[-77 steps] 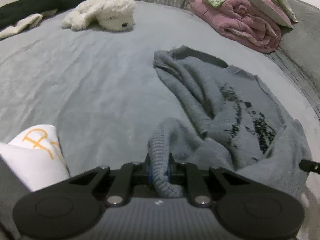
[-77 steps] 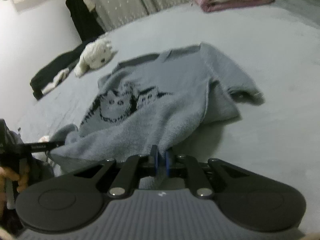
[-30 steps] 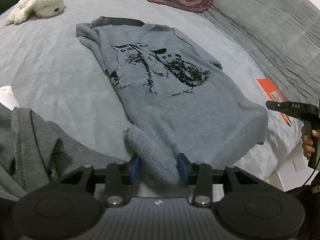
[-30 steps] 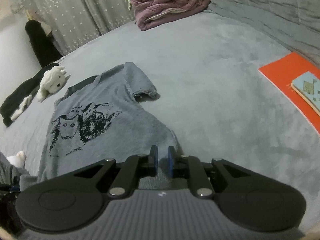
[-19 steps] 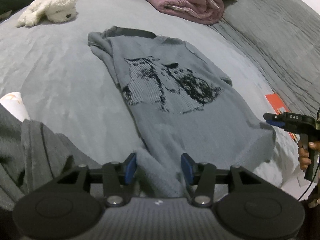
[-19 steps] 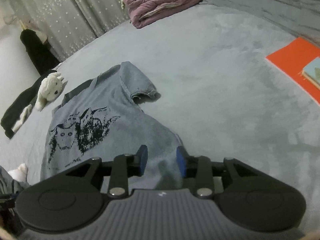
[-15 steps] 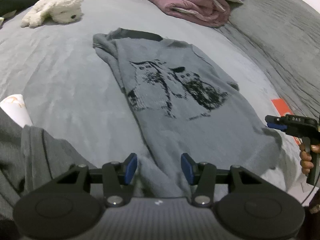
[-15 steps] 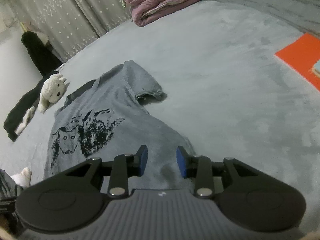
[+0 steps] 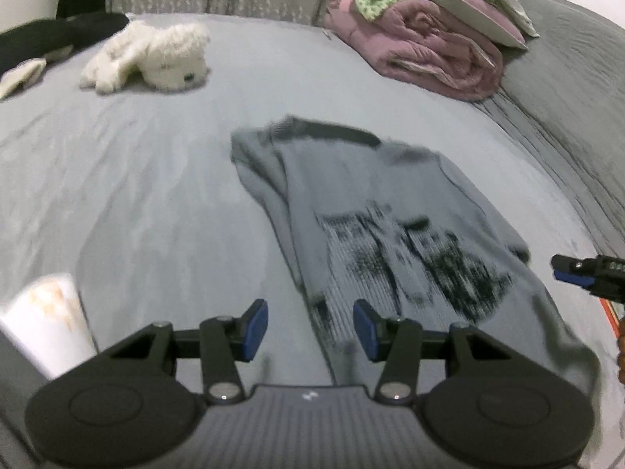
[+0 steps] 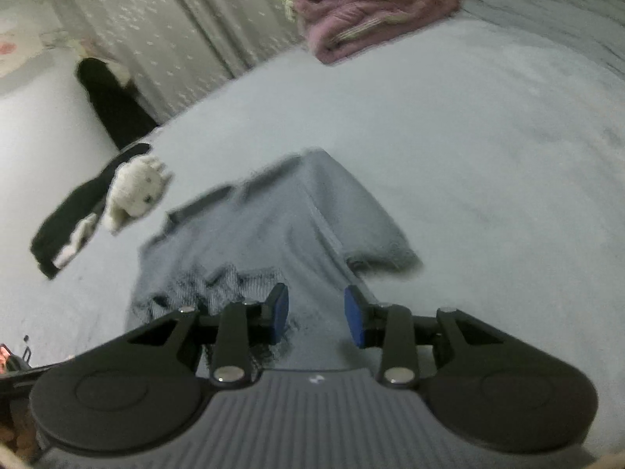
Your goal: Fold clothes
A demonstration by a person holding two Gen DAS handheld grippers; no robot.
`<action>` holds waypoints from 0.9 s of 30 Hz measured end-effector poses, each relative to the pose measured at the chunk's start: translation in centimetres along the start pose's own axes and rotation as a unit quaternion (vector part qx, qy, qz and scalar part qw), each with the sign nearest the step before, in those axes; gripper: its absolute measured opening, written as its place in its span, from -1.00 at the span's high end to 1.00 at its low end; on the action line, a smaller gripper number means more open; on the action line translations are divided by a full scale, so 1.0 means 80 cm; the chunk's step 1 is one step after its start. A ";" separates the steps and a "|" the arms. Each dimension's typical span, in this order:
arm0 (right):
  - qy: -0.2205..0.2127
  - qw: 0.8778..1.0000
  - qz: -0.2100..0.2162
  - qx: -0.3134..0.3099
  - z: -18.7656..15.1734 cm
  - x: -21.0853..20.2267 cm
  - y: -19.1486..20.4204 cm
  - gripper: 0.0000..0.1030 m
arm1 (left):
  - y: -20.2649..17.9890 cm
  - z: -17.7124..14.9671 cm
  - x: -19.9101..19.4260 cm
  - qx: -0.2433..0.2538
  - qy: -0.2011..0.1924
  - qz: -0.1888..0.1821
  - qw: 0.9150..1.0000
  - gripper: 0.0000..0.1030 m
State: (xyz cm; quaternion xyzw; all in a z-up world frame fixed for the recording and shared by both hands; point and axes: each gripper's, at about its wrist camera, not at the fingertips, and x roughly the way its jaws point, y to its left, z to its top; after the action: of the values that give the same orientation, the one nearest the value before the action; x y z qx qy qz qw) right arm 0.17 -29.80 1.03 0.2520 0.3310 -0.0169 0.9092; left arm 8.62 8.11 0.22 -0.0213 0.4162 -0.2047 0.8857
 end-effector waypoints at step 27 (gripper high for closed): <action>0.028 0.991 -0.046 -0.120 0.084 0.257 0.144 0.29 | 0.125 0.107 0.168 -0.088 -0.048 -0.059 0.993 0.28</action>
State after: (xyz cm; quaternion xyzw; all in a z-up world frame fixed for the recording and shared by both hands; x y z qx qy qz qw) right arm 22.49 -20.13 -1.96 0.1257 0.3672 -0.0114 0.9215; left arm 26.11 11.00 -6.03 -0.1336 0.3878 -0.2182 0.8855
